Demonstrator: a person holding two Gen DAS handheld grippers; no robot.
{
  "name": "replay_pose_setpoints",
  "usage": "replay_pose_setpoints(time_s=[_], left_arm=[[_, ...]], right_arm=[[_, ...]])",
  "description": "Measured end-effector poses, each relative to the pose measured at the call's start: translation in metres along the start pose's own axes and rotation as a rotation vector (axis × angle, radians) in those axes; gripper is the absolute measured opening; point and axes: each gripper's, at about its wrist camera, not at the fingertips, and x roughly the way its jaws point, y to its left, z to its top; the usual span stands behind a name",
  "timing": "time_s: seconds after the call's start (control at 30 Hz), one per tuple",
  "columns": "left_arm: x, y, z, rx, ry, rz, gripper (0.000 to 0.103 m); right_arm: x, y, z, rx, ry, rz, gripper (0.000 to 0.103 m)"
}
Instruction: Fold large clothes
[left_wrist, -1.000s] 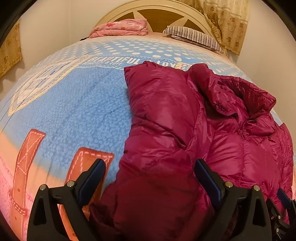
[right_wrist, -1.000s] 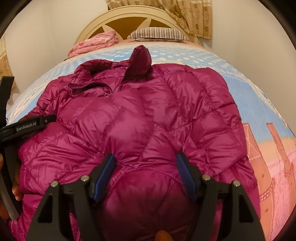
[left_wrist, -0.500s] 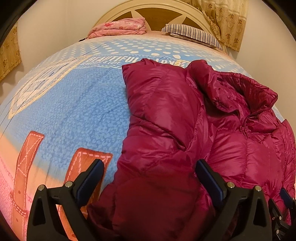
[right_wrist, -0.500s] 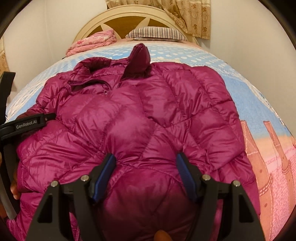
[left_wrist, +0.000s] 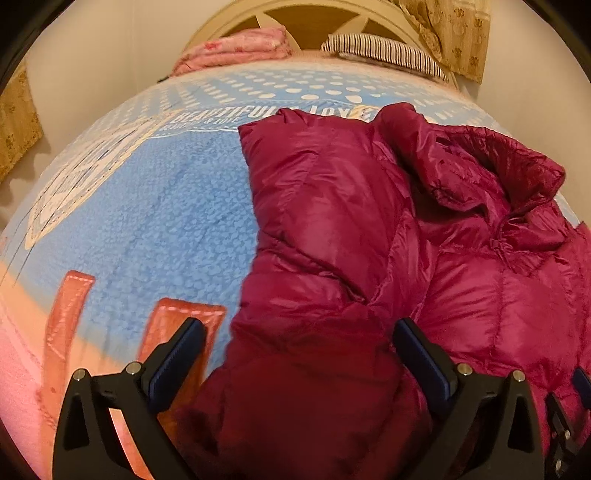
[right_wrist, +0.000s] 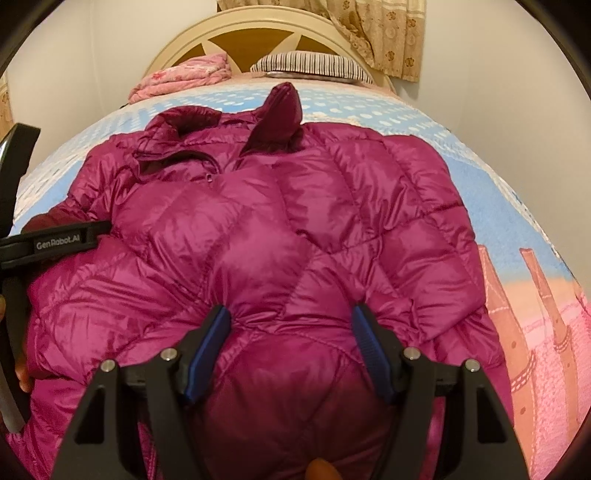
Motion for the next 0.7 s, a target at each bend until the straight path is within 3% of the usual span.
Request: replay_pose_setpoints(time_s=[0.07, 0.13, 0.2, 0.3, 0.47, 0.7], left_arm=[[-0.029, 0.009, 0.005, -0.009, -0.054, -0.048, 0.102], [-0.054, 0.014, 0.011, 0.021, -0.115, -0.069, 0.102], [-0.079, 0.017, 0.023, 0.051, -0.181, -0.075, 0.102], [-0.092, 0.019, 0.049, 0.045, -0.202, -0.088, 0.102], [-0.074, -0.002, 0.096, 0.033, -0.157, -0.149, 0.102], [-0.022, -0.054, 0.142, 0.161, -0.132, -0.069, 0.102]], right_arm=[[-0.004, -0.006, 0.004, 0.004, 0.03, 0.035, 0.072], [-0.017, -0.016, 0.013, 0.022, 0.039, 0.088, 0.081], [-0.034, -0.024, 0.026, 0.027, 0.003, 0.125, 0.091], [-0.054, -0.037, 0.053, 0.036, -0.072, 0.144, 0.098], [-0.034, -0.042, 0.114, 0.036, -0.052, 0.15, 0.098], [0.026, -0.045, 0.191, 0.05, -0.016, 0.141, 0.098]])
